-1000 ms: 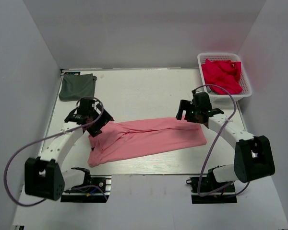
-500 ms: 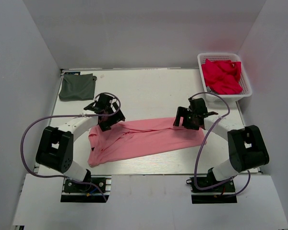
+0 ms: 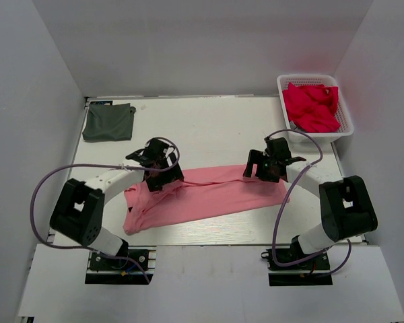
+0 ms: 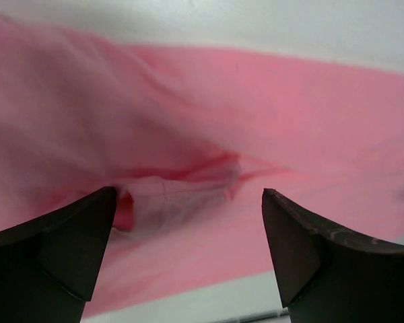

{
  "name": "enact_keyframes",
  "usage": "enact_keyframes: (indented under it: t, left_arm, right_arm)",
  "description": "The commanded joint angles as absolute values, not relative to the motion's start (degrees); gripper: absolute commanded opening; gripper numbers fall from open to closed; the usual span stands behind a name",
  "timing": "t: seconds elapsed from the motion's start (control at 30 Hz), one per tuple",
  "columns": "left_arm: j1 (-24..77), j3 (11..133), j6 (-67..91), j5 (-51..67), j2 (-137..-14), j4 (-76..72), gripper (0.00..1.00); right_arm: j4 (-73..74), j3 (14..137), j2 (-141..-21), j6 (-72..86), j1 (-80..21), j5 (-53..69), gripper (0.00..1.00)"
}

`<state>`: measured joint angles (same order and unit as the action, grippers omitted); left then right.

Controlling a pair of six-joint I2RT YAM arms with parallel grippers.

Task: Fold and stack the t-shirts
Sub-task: Fold the other side of the tshirt into a rectangle

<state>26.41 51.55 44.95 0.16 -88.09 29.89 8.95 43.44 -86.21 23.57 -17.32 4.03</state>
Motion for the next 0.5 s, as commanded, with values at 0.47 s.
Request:
enact_keyframes:
  t: [0.47]
  left_arm:
    - [36.39, 49.21, 42.72, 4.58, -69.73, 39.47, 0.99]
  right_arm:
    - [9.85, 42.71, -85.60, 22.59, -16.52, 1.14, 0.90]
